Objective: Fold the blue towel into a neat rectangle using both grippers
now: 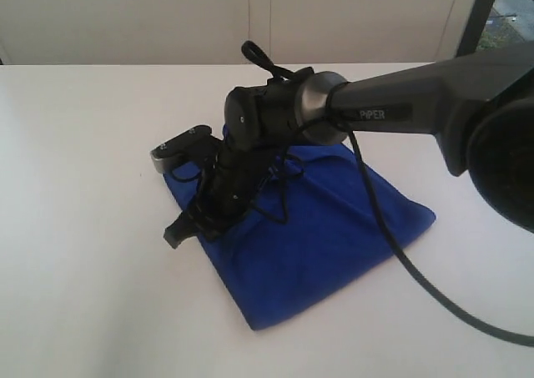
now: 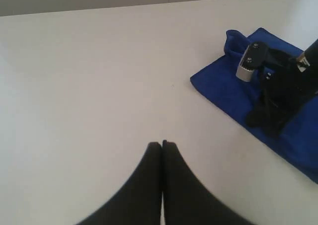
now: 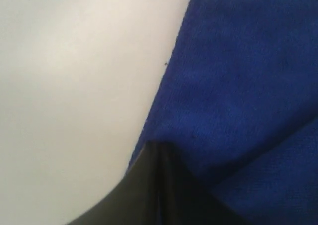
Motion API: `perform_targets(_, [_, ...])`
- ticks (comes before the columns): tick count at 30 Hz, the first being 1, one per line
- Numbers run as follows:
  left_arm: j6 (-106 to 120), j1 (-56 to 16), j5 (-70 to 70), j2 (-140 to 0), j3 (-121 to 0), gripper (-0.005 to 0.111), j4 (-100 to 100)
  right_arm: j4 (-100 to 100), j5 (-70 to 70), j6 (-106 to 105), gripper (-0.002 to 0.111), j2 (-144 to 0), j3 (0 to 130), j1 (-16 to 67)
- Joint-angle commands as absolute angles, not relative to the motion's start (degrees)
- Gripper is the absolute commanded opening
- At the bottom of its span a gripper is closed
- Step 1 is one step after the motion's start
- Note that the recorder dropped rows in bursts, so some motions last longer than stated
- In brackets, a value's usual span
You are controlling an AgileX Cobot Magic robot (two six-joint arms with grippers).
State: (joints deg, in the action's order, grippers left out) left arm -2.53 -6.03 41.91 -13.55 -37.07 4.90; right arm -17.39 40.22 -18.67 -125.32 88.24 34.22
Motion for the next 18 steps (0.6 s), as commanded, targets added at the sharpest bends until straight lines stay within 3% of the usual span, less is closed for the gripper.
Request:
perform_targets(1, [-2.56, -6.41, 42.00, -13.17, -36.60, 0.000, 4.95, -17.64, 33.85, -12.52, 0.000, -127.02, 87.96, 34.25])
perform_targets(18, [-2.56, -6.41, 42.00, -13.17, -36.60, 0.000, 4.95, -32.81, 19.76, -11.62, 0.000, -131.52, 88.46, 34.25])
